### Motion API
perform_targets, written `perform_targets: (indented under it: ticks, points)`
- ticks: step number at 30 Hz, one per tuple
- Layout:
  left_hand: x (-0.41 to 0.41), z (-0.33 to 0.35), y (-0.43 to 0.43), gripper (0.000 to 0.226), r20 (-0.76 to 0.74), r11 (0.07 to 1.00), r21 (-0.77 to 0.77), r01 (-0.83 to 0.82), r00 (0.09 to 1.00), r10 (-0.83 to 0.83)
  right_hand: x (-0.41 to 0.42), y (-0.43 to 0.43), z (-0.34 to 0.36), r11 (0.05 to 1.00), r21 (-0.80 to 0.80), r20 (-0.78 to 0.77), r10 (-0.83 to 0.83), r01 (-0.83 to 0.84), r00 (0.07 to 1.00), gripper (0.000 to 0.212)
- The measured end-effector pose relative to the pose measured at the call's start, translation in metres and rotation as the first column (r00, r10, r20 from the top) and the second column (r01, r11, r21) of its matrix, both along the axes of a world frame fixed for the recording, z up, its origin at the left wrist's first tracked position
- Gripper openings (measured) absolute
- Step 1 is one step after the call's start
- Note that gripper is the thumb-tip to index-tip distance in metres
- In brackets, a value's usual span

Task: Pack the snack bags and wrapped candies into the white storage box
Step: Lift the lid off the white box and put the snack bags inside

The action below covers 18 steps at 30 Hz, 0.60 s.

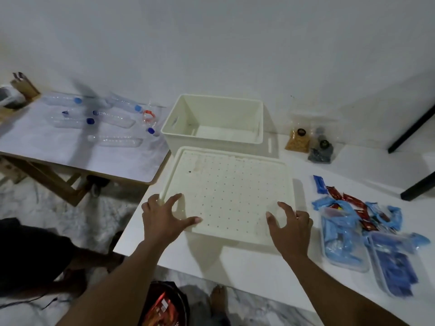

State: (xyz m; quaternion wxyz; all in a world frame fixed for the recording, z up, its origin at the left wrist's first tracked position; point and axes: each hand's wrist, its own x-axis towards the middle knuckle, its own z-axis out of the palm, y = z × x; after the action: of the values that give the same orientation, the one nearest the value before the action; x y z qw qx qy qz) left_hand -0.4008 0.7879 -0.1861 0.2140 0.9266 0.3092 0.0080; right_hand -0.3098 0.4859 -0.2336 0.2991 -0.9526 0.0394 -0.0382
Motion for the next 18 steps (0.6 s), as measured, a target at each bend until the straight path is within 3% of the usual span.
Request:
perform_targets:
  ticks: [10,18]
  points:
    - [-0.015,-0.037,0.025,0.104,-0.245,0.996,-0.091,-0.01,0.969,-0.012,-0.009,0.017,-0.032,0.994,-0.09,-0.308,0.033,-0.063,0.951,0.051]
    - [0.02,-0.06,0.05,0.082,-0.441,0.984,-0.132,0.118,0.882,-0.165,0.024,0.038,-0.046,0.975,-0.139,-0.607,0.052,-0.171,0.793,0.061]
